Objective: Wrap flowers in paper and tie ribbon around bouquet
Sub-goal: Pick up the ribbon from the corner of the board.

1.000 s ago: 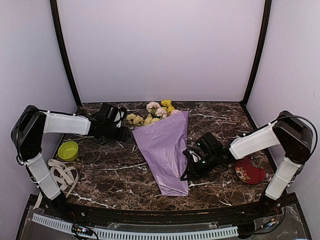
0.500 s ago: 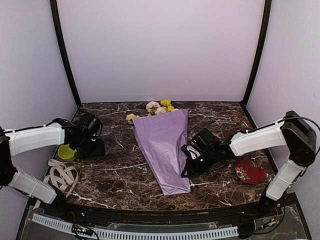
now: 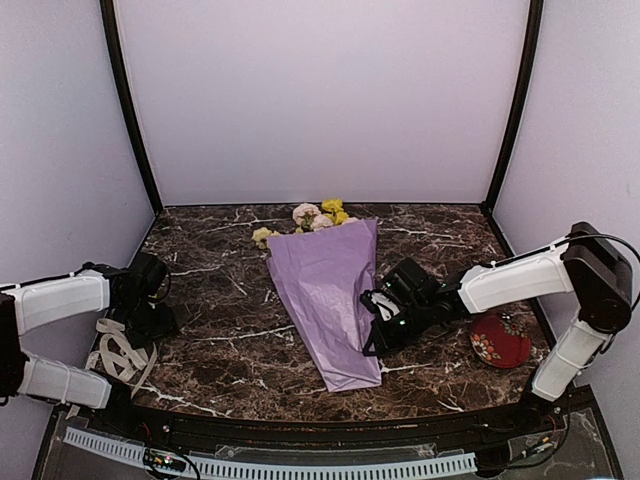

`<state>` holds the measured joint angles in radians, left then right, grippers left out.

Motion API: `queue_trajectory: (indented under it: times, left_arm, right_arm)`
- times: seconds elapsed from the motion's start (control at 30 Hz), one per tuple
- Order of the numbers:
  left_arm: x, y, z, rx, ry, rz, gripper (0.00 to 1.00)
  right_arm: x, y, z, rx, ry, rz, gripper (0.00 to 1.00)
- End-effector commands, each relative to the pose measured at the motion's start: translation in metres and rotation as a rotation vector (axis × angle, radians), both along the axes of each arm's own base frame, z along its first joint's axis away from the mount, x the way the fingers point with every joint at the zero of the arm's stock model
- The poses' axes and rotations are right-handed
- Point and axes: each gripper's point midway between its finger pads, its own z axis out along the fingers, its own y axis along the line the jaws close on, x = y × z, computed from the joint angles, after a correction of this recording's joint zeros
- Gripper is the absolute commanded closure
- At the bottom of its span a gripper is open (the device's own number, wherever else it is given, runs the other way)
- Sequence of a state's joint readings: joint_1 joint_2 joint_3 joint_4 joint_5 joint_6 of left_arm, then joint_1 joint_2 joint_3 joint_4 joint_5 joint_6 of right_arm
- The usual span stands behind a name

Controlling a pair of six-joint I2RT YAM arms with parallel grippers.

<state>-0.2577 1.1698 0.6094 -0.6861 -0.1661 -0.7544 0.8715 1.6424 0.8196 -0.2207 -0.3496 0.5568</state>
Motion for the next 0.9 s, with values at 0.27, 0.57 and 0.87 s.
queue_trajectory:
  times: [0.27, 0.57, 0.87]
  left_arm:
    - [0.008, -0.015, -0.025, -0.105, -0.011, -0.032, 1.0]
    - [0.077, -0.141, 0.175, -0.176, -0.7, -0.558, 1.0]
    - [0.047, -0.275, 0.33, -0.408, -1.097, -1.151, 1.0]
  right_arm:
    - [0.002, 0.005, 0.013, 0.022, -0.045, 0.003, 1.0]
    - [0.003, 0.006, 0.008, 0.008, -0.029, -0.002, 1.0]
    - [0.002, 0.003, -0.001, -0.023, -0.011, -0.013, 1.0]
